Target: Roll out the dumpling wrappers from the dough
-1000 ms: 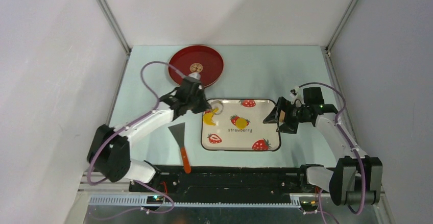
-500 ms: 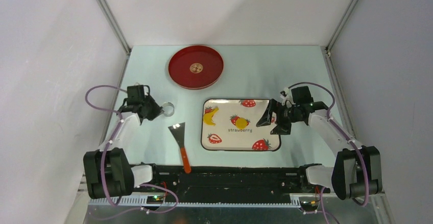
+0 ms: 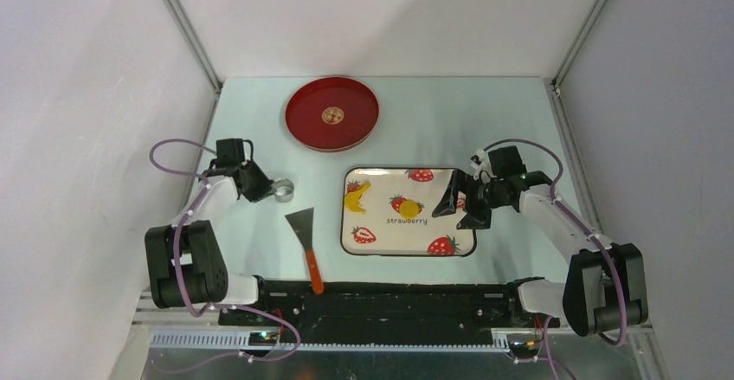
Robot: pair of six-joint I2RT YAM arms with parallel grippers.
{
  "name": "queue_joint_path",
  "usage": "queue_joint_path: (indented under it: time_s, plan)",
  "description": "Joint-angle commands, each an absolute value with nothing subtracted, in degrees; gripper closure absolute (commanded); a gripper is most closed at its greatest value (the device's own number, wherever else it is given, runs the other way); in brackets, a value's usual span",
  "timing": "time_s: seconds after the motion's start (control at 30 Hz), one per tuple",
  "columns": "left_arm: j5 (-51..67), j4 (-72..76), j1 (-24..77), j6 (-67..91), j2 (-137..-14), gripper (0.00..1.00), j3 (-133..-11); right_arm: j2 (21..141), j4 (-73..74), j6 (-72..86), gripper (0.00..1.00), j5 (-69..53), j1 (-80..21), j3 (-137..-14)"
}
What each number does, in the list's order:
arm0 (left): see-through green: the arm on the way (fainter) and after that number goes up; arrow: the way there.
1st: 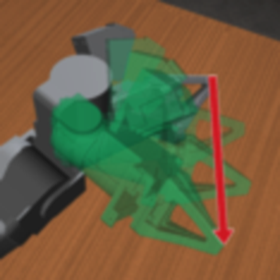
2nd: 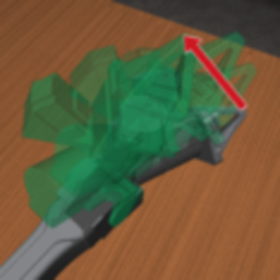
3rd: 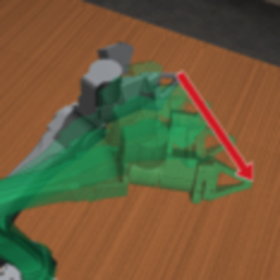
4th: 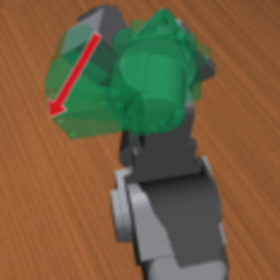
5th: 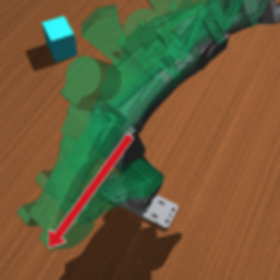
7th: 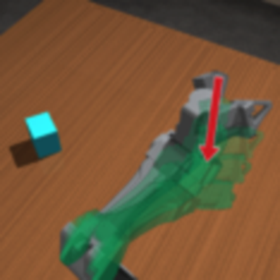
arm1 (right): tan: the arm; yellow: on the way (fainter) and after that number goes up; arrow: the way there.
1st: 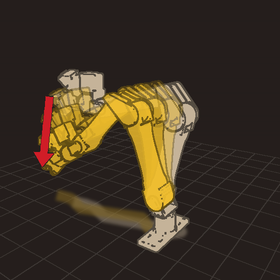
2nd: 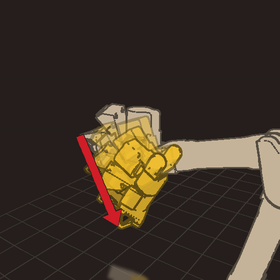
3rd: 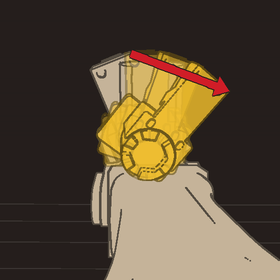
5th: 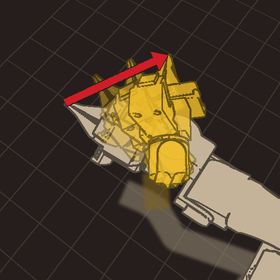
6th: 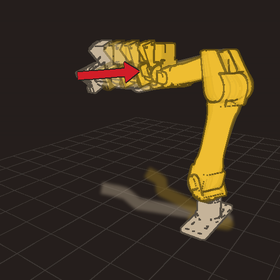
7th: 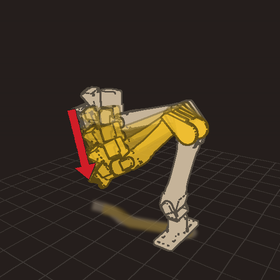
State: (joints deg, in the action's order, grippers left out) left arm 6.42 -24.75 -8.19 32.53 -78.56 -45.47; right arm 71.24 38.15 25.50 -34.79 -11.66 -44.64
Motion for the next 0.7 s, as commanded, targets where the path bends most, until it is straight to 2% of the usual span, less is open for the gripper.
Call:
queue_joint_path:
  time_s: [0.0,0.27,0.5,0.67]
  plan:
    - [6.1,-24.5,-9.0,30.4,-79.0,0.8,-47.4,71.9,37.3,26.1,0.07,-33.8,-12.3,-47.2]
    - [6.6,-24.7,-8.9,29.8,-77.9,0.55,-47.6,73.1,38.1,25.9,0.07,-32.6,-13.6,-49.9]
    - [9.9,-26.4,-9.1,28.8,-69.0,0.48,-48.1,78.5,37.5,26.2,0.07,-31.4,-15.6,-56.6]
    - [16.0,-27.7,-8.6,26.4,-60.6,0.46,-48.6,88.2,38.2,26.2,0.08,-29.0,-19.1,-69.0]
